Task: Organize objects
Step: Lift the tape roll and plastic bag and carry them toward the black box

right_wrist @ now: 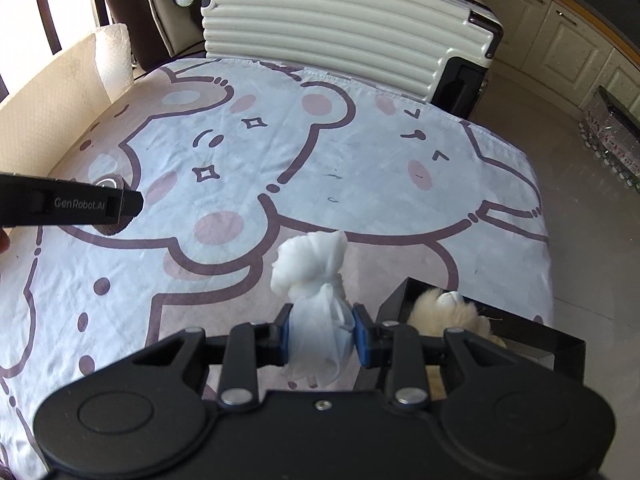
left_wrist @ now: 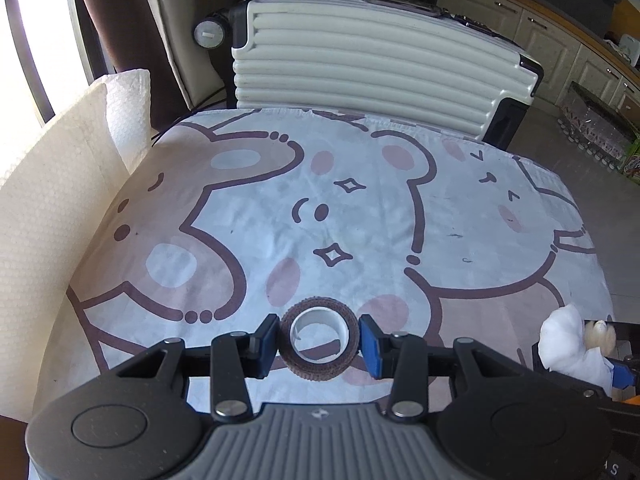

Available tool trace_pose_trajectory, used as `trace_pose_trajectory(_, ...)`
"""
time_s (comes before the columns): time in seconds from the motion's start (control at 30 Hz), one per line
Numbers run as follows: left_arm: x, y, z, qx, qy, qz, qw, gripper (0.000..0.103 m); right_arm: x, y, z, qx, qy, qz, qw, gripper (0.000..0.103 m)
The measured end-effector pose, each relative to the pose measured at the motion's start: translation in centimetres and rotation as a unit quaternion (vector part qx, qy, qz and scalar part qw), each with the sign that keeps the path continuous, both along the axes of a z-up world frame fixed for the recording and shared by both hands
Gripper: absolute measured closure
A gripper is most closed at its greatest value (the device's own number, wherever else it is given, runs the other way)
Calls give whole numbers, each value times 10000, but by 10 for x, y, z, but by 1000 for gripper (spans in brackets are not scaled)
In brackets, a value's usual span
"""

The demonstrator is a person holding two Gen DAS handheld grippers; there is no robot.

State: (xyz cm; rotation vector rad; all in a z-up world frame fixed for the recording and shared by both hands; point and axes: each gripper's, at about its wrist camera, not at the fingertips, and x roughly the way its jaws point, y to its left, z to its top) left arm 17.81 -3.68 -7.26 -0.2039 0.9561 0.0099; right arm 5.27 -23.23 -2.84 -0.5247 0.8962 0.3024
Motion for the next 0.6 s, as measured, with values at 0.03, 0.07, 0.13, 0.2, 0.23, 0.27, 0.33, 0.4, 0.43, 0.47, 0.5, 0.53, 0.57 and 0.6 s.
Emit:
trace_pose_trajectory(0.03,-2,-1,3,8,-21,-7,10000,59,-2,-2,3,31,-29,-18,10000,72)
trace_pose_trajectory(0.07,-5,-1,5,14,-45,-16,10000,59,-3,-3,6,62,-58,-35,10000,72)
trace_pose_trajectory(0.13,-9,-2,10,27,-85,-27,10000,59,-7,-6,11,124,-124,-82,9998,72)
trace_pose_trajectory(0.2,-14,-3,15,45,-126,-45,9999,59,-10,-9,16,202,-169,-134,9996,72)
trace_pose_trajectory(0.23,-16,-4,17,54,-141,-50,9999,59,-11,-11,18,253,-182,-159,9994,72)
trace_pose_trajectory(0.27,-19,-4,19,58,-161,-54,9998,59,-13,-13,21,301,-200,-189,9992,72)
trace_pose_trajectory(0.33,-23,-4,23,66,-199,-54,9998,59,-16,-16,25,360,-250,-245,9987,72)
trace_pose_trajectory(0.4,-28,-3,28,70,-248,-50,9997,59,-20,-19,29,428,-279,-281,9983,72)
trace_pose_trajectory(0.43,-30,-3,30,75,-258,-48,9996,59,-22,-20,30,468,-282,-280,9981,72)
trace_pose_trajectory(0.47,-32,-3,32,84,-275,-47,9996,59,-24,-20,32,504,-294,-274,9979,72)
trace_pose_trajectory(0.5,-35,-3,34,98,-290,-47,9995,59,-25,-20,34,524,-308,-265,9978,72)
trace_pose_trajectory(0.53,-36,-3,35,112,-302,-50,9995,59,-28,-20,36,542,-326,-248,9977,72)
trace_pose_trajectory(0.57,-39,-3,37,128,-318,-59,9994,59,-29,-20,37,558,-336,-235,9976,72)
trace_pose_trajectory(0.6,-41,-3,39,144,-333,-64,9993,59,-31,-19,39,576,-346,-225,9975,72)
